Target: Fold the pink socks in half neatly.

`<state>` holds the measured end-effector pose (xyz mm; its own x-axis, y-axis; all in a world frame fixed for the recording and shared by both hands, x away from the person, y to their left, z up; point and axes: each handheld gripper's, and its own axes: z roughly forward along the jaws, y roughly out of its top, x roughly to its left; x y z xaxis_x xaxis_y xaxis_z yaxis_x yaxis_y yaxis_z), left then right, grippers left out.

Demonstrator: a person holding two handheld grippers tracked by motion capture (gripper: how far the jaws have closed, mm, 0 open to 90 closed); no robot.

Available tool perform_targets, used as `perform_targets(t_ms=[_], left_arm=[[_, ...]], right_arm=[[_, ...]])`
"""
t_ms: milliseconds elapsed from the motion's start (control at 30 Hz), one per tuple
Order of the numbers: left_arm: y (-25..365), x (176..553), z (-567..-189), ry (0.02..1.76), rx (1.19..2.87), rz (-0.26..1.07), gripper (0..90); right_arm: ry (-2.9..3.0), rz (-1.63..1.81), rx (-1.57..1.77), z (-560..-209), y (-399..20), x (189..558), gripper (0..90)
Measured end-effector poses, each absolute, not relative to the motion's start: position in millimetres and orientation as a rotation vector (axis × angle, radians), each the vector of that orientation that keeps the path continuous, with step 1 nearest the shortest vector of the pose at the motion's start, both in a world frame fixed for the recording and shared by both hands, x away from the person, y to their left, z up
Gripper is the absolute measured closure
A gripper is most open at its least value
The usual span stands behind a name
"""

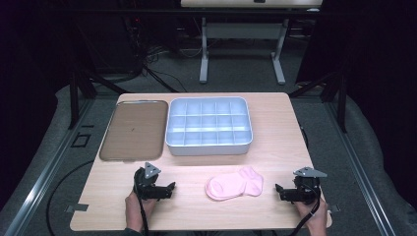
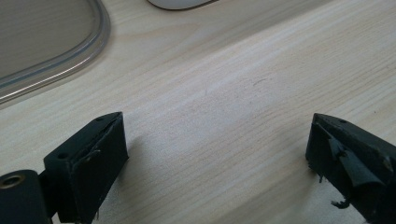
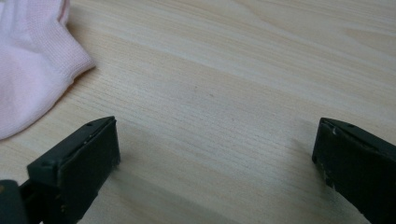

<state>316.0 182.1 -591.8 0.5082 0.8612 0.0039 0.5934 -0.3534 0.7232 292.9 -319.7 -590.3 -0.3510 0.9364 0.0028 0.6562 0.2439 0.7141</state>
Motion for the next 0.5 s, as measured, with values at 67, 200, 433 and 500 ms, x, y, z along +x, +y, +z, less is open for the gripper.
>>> perform_targets(t_ms=[67, 200, 433, 500], left_arm=[[182.1, 316.0, -591.7, 1.185, 2.080, 0.511, 5.2], [182.0, 315.9, -591.8, 1.186, 2.079, 0.512, 5.2], [182.1, 315.9, -591.7, 1.186, 2.079, 0.513, 5.3], [182.1, 315.9, -591.7, 1.185, 2.080, 0.513, 5.3]], right_arm=[[2.096, 0.883, 1.455, -590.3, -319.7, 293.0, 0.0], [2.100, 0.881, 1.456, -590.1, -319.7, 293.2, 0.0], [2.094, 0.879, 1.460, -589.9, -319.7, 292.7, 0.4], [2.099, 0.876, 1.467, -589.2, -319.5, 293.5, 0.7]])
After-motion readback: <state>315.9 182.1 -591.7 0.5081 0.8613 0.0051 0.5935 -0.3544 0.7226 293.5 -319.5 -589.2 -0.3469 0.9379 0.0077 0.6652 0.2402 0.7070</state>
